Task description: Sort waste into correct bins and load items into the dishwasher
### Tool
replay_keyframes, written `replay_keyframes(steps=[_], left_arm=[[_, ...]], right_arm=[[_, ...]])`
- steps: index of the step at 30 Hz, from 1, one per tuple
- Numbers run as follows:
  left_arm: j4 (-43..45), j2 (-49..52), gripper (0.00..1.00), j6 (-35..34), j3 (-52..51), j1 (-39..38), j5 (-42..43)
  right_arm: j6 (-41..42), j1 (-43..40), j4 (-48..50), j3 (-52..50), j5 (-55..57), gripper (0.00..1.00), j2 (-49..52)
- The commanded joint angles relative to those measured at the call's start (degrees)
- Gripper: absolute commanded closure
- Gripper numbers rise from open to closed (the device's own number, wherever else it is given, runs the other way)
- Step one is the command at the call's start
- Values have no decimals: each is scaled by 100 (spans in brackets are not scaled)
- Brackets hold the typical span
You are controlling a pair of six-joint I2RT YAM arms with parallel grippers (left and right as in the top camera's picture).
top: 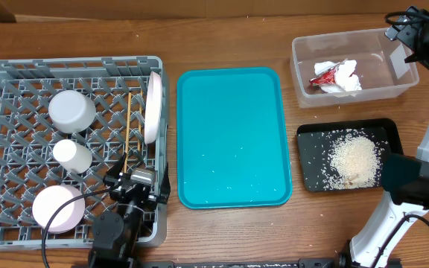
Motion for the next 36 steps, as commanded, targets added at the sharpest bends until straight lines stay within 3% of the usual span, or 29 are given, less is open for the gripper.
replay_keyframes(steps=[1, 36], left_arm=[[-15, -295, 0, 87, -20, -20, -116], [-13, -439, 0, 87, -20, 136, -114]], right_arm=[[-24, -11, 20, 79, 66, 0, -138], [-24, -11, 20, 79, 66, 0, -138]])
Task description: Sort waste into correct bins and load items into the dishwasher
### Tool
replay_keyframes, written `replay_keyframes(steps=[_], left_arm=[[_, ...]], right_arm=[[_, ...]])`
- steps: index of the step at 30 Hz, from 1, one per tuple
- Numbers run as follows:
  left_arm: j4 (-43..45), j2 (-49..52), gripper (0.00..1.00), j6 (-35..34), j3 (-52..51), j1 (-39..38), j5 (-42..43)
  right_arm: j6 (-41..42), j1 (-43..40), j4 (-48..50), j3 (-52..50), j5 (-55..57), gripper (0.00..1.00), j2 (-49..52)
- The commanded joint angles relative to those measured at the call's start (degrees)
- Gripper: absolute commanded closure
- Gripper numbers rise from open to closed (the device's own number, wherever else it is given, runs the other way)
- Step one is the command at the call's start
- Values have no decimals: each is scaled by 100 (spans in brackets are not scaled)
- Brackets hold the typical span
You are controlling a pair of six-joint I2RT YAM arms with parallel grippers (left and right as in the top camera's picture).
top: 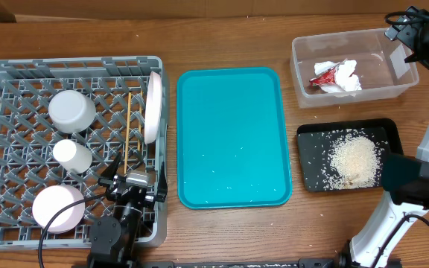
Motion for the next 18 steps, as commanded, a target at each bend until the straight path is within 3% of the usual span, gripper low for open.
replay_keyframes(steps=[1, 18], left_arm=[[-9, -66, 0, 85, -20, 42, -39], [-9, -66, 0, 85, -20, 42, -39]], right_arm=[[-26, -11, 11, 79, 61, 0, -138], [-26, -4, 11, 79, 57, 0, -195]])
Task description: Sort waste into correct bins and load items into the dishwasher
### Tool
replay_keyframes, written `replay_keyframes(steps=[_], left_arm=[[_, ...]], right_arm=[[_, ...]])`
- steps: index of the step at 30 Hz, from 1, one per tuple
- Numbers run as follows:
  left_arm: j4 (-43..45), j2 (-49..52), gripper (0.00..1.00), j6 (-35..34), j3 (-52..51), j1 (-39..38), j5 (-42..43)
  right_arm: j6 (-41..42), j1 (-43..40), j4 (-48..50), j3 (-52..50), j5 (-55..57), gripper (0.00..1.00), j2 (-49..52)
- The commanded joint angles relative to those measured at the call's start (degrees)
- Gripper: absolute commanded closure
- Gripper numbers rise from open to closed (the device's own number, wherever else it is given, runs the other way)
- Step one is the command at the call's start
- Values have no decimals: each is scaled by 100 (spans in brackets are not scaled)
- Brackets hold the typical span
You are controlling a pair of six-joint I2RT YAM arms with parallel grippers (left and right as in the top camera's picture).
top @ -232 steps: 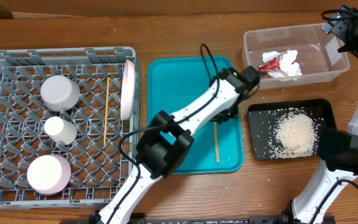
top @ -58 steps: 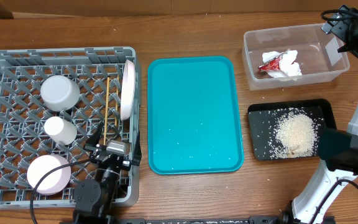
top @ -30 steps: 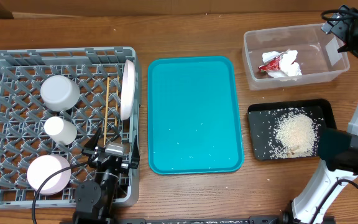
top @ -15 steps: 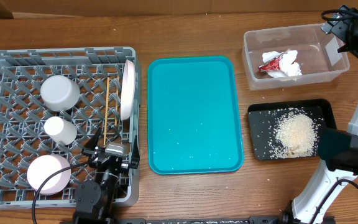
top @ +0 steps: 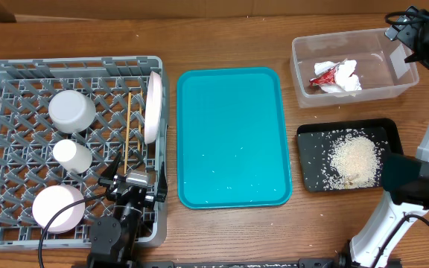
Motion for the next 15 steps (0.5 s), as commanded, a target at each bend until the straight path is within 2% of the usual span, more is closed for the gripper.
replay_keyframes(steps=[1, 15], left_arm=[[-9, -66, 0, 85, -20, 42, -39], [-9, -66, 0, 85, -20, 42, -39]], right_arm=[[-22, 7, 15, 79, 59, 0, -247], [-20, 125, 15, 83, 59, 0, -2120]])
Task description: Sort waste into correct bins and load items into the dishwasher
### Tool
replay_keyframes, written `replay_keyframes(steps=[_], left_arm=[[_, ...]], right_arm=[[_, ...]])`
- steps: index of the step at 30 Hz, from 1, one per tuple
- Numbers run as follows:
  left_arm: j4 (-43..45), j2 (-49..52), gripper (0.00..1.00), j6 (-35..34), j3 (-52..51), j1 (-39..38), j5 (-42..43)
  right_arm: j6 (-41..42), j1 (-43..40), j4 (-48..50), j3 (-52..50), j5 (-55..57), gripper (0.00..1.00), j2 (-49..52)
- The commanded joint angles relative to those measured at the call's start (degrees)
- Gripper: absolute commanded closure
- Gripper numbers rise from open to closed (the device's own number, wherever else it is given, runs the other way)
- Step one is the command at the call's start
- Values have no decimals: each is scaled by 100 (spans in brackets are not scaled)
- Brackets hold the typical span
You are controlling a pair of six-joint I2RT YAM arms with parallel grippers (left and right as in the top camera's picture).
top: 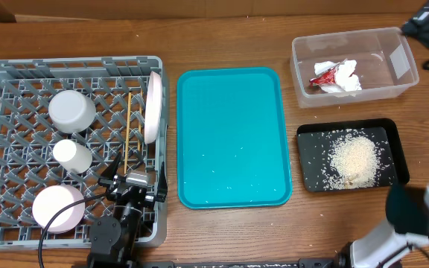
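The grey dishwasher rack at the left holds a white bowl (71, 110), a white cup (72, 156), a pink bowl (56, 208), an upright pink plate (153, 106) and wooden chopsticks (128, 130). My left gripper (130, 181) hangs low over the rack's front right corner; its jaws are too small to read. The clear bin (393, 85) at the back right contains crumpled white and red waste (337, 76). A black tray (307, 156) holds spilled rice (354, 160). Only a dark part of my right gripper (428, 16) shows at the top right edge.
An empty teal tray (233, 138) with a few rice grains lies in the middle of the wooden table. The right arm's white and black links (415, 216) rise at the front right, blurred. Cables trail from the left arm near the rack's front edge.
The right arm has shifted: its upper end sits further right at the frame's edge and its lower links stand lower, uncovering the black tray's right corner. The left arm has not moved.
At first my left gripper was over the rack's front right corner, slightly further in. It then stood a little lower and nearer the front edge and stayed there. The right arm held still over the clear bin's far corner until now, when it shifted right.
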Motion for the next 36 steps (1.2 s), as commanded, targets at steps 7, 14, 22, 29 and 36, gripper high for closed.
replay_keyframes(steps=[7, 14, 22, 29, 36], left_arm=[[-9, -66, 0, 85, -20, 42, -39], [-9, -66, 0, 85, -20, 42, -39], [-9, -66, 0, 85, -20, 42, -42], [-9, -66, 0, 85, -20, 42, -39], [-9, -66, 0, 85, -20, 42, -39]], right_arm=[[-24, 9, 11, 83, 57, 0, -1550], [-24, 9, 13, 83, 63, 0, -2492], [-22, 9, 31, 72, 188, 0, -3171], [-22, 9, 223, -474, -181, 0, -3327], [-22, 9, 1604, -2437, -820, 0, -4079]])
